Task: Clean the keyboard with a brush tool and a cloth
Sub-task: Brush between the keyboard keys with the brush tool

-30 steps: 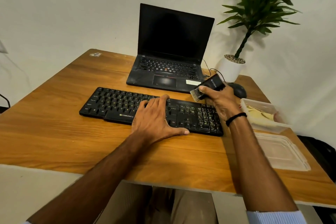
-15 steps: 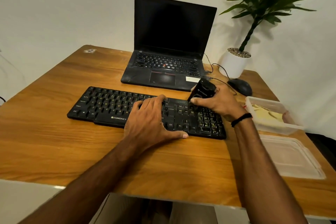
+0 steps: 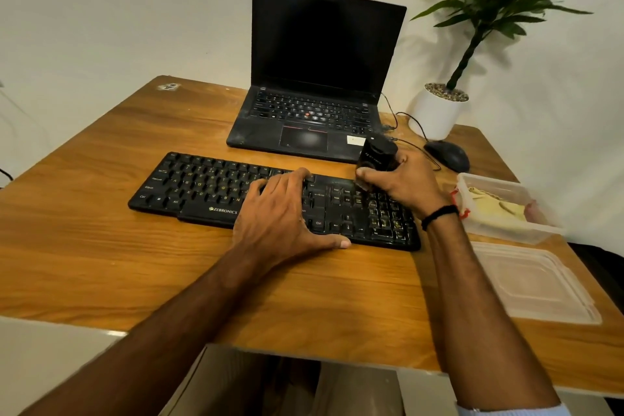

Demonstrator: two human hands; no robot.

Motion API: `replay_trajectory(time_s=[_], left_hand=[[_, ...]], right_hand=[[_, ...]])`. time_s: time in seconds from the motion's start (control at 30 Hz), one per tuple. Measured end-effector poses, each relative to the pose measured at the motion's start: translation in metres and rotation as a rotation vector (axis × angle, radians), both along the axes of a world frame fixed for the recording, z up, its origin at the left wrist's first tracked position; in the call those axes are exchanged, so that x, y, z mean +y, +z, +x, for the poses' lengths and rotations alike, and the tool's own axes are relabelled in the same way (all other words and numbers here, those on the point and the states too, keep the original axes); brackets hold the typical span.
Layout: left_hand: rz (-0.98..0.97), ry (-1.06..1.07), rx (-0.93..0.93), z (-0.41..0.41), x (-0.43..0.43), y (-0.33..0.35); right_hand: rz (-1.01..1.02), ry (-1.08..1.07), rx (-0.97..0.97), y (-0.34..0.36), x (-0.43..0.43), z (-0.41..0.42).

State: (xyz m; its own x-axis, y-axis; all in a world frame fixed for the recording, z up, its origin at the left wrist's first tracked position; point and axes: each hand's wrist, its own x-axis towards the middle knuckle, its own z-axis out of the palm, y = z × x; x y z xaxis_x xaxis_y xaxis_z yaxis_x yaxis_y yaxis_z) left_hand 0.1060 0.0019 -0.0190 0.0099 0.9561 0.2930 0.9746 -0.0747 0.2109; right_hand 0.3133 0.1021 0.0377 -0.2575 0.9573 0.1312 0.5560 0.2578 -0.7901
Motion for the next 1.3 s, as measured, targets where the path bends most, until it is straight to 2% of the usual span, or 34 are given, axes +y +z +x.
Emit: replay_trajectory(time_s=[0.1,0.17,0.27,0.37,0.4,0.5,0.53,0.63,0.67,0.77,0.8,0.9,0.93,1.03,1.17,1.3], left_hand=[[0.015,-0.004,0.009,0.0,-0.001,-0.001],[0.024,-0.004,0.007,-0.001,0.0,-0.001],[0.018,-0.007,0.003,-0.001,0.0,-0.002],[0.021,-0.005,0.003,-0.001,0.0,-0.002],[0.019,-0.003,0.007,-0.001,0.0,-0.002],[0.013,-0.004,0.009,-0.002,0.001,-0.003],[0.013,-0.005,0.008,-0.002,0.001,-0.003],[0.02,-0.008,0.005,-0.001,0.001,-0.003],[0.023,-0.007,0.006,-0.001,0.001,-0.002],[0.03,-0.007,0.01,-0.001,0.0,-0.003],[0.031,-0.007,0.01,-0.001,0.0,-0.003],[0.015,-0.011,0.008,0.0,-0.001,-0.002],[0.017,-0.009,0.007,0.0,0.0,-0.002],[0.03,-0.006,0.006,-0.001,0.0,-0.001],[0.027,-0.002,0.009,0.0,-0.001,-0.002],[0.034,-0.007,0.004,-0.001,0.0,-0.002]], right_hand=[[-0.216,0.194,0.079,0.001,-0.001,0.01],[-0.201,0.185,0.121,0.001,-0.003,0.01],[-0.097,0.023,0.088,0.0,0.0,0.009],[-0.233,0.216,0.096,0.003,-0.003,0.014],[-0.233,0.221,0.108,0.002,-0.003,0.014],[-0.05,0.026,0.077,0.0,-0.002,0.004],[-0.05,0.017,0.074,-0.002,-0.001,0.003],[-0.192,0.223,0.122,-0.003,-0.003,0.002],[-0.176,0.23,0.117,-0.004,-0.005,-0.001],[0.035,0.04,0.023,-0.003,-0.006,-0.015],[0.036,0.036,0.012,-0.004,-0.005,-0.016],[-0.162,0.204,0.061,-0.001,-0.01,-0.017],[-0.148,0.198,0.062,-0.001,-0.011,-0.018],[0.072,0.012,-0.003,0.002,-0.009,-0.023],[-0.1,0.211,0.057,0.001,-0.014,-0.022],[0.12,0.007,-0.019,0.001,-0.012,-0.031]])
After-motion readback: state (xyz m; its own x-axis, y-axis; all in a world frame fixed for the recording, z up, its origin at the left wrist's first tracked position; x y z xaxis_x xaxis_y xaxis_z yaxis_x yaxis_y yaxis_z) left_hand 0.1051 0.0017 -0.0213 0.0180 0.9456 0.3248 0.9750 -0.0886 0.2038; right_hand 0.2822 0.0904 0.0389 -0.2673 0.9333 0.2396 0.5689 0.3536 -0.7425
